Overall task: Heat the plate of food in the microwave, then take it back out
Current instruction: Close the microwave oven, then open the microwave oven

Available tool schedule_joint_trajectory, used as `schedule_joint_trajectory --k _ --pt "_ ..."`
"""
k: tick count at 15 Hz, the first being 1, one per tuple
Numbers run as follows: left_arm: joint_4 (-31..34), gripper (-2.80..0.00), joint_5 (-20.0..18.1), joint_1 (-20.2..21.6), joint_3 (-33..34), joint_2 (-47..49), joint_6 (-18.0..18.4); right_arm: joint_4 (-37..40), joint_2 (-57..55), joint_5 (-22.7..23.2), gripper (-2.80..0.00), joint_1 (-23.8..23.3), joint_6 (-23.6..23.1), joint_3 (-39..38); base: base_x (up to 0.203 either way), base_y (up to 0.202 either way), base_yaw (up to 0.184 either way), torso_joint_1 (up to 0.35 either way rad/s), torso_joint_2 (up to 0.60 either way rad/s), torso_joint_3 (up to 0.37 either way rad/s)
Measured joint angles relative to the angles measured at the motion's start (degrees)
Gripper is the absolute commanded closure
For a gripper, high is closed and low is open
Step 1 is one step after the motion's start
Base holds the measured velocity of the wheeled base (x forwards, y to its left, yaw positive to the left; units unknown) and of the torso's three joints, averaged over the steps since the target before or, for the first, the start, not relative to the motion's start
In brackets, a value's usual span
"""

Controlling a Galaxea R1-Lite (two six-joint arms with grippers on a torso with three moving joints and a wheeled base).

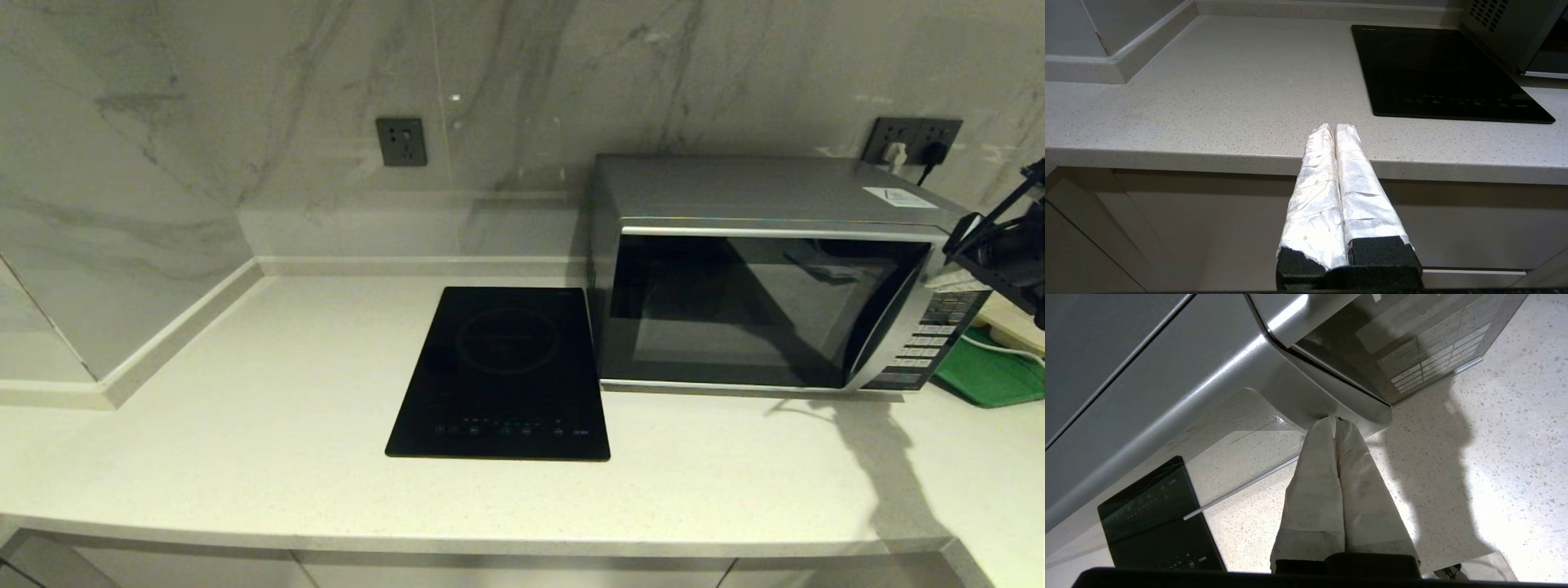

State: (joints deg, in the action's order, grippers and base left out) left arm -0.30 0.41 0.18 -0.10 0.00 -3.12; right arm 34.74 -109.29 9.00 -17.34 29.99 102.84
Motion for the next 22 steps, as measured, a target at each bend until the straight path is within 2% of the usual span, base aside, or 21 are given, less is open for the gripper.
schedule_joint_trajectory --k 5,7,11,13,15,17,19,22 --pt "0.0 0.0 0.0 0.0 0.0 0.0 0.0 -1.3 1.7 0.2 0.0 0.0 -0.1 -2.2 0.0 0.0 0.0 0.0 0.0 0.0" --pt "0.0 0.0 0.0 0.0 0.0 0.0 0.0 -0.9 4.5 2.5 0.0 -0.1 -0.9 -5.4 0.0 0.0 0.0 0.0 0.0 0.0" --pt "0.0 0.0 0.0 0.0 0.0 0.0 0.0 3.6 13.0 8.5 0.0 -0.5 -6.3 -13.0 0.0 0.0 0.0 0.0 0.0 0.0" --pt "0.0 0.0 0.0 0.0 0.0 0.0 0.0 6.8 16.5 12.5 0.0 -4.1 -11.6 -15.6 0.0 0.0 0.0 0.0 0.0 0.0" --pt "0.0 0.0 0.0 0.0 0.0 0.0 0.0 11.4 18.5 18.5 0.0 -10.9 -19.7 -16.9 0.0 0.0 0.0 0.0 0.0 0.0" --pt "0.0 0.0 0.0 0.0 0.0 0.0 0.0 14.7 18.1 22.4 0.0 -17.6 -27.1 -17.8 0.0 0.0 0.0 0.0 0.0 0.0" --pt "0.0 0.0 0.0 0.0 0.0 0.0 0.0 15.4 15.3 24.6 0.0 -22.0 -30.2 -18.8 0.0 0.0 0.0 0.0 0.0 0.0" --pt "0.0 0.0 0.0 0.0 0.0 0.0 0.0 13.8 9.4 27.4 0.0 -24.4 -32.3 -19.9 0.0 0.0 0.0 0.0 0.0 0.0"
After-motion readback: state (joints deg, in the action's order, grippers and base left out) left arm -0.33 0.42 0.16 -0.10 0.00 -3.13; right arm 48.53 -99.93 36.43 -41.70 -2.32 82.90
